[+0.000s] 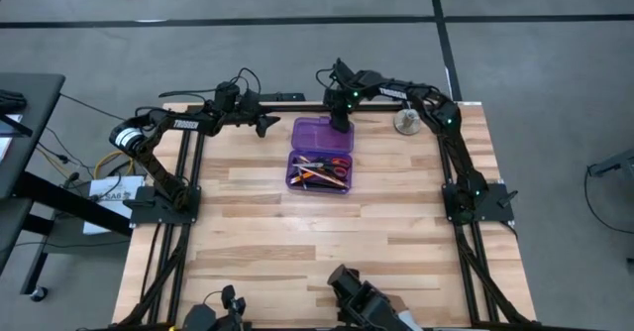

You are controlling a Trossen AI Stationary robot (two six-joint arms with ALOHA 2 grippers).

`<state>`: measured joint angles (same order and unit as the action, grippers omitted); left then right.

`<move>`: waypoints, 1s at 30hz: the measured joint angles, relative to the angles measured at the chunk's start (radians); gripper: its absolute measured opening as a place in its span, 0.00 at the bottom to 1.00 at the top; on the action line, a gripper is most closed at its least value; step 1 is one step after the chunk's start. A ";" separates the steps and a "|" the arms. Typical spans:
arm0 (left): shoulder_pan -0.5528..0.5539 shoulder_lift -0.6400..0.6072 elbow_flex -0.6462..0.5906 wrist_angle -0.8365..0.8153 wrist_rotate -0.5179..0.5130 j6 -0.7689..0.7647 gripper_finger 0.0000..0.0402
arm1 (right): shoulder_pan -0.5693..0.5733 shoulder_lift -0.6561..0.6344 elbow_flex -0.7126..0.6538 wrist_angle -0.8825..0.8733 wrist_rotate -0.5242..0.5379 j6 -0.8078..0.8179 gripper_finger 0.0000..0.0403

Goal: Pick & place school supplies into a supply box
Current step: Close the purple supply box

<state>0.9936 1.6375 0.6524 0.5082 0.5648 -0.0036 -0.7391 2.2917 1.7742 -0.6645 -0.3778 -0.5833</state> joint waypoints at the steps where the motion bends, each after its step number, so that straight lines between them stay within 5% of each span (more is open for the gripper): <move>1: 0.000 0.000 0.000 0.000 -0.001 0.000 0.60 | 0.004 0.006 0.004 0.007 0.021 -0.006 0.33; 9: 0.000 0.000 0.000 0.004 -0.002 0.000 0.60 | 0.009 0.018 0.032 -0.027 0.069 -0.022 0.30; 18: 0.000 0.000 0.000 0.005 -0.003 0.000 0.60 | 0.039 0.019 0.033 -0.046 0.138 -0.057 0.02; 30: 0.000 0.000 0.000 0.005 -0.004 0.001 0.60 | 0.074 0.001 0.033 -0.042 0.288 -0.057 0.00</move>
<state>0.9936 1.6375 0.6525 0.5137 0.5610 -0.0029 -0.6651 2.2927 1.8072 -0.7063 -0.0899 -0.6398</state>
